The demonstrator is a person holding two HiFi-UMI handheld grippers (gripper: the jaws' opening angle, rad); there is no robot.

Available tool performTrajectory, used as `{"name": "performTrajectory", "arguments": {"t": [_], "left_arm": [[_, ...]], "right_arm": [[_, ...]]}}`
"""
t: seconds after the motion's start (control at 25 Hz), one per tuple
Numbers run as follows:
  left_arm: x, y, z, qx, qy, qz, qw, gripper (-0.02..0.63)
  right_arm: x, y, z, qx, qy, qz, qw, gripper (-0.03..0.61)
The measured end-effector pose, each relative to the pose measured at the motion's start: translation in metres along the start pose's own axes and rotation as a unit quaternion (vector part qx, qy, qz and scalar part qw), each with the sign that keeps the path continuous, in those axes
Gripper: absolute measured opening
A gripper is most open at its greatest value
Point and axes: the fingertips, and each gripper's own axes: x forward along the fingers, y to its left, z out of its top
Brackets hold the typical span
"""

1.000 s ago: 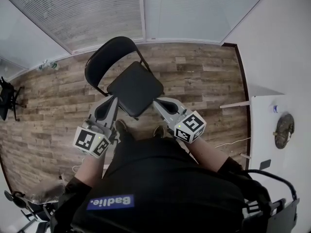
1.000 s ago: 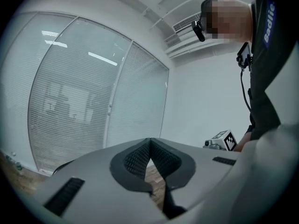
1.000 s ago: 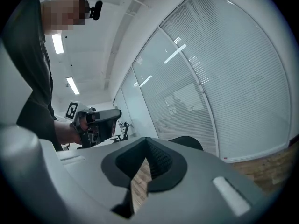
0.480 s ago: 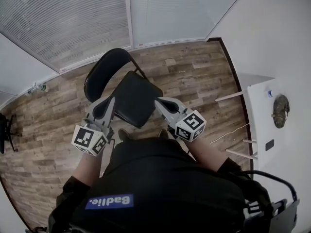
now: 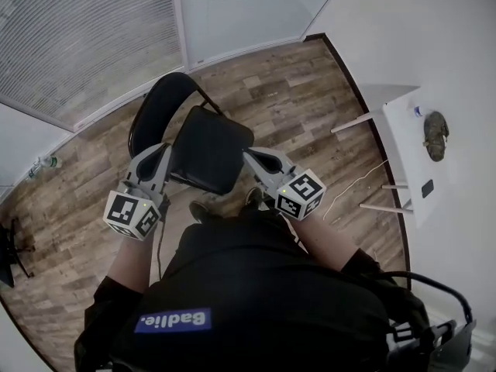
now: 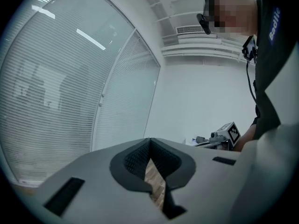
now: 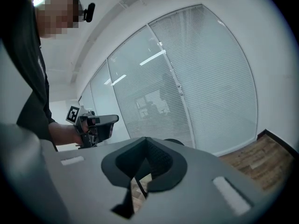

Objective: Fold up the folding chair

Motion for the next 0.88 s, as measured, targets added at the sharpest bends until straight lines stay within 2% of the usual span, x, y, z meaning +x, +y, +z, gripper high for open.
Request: {"name": "performTrajectory", "arguments": {"t": [0.2,0.44,0.88], "left_arm": [[0.009,0.011,-0.01,0.001,0.02,0.002,0.9998,0.005],[0.025,0.03,-0.025,0.001,0.057,0.022,0.9982,0.006],[0.055,0.058,-0.066,0.0,0.125,0.067,0.9899,0.007]], "right_arm": [[-0.003,-0.011,-0.015,0.021,0.007,-0.008,1.0,0.003],[0.004,-0.048,-0.029,0.041,0.009,-0.012,0.999,0.005],[0.001,-0.106,-0.076,0.087,0.041,0.002,0.995,0.015]]}}
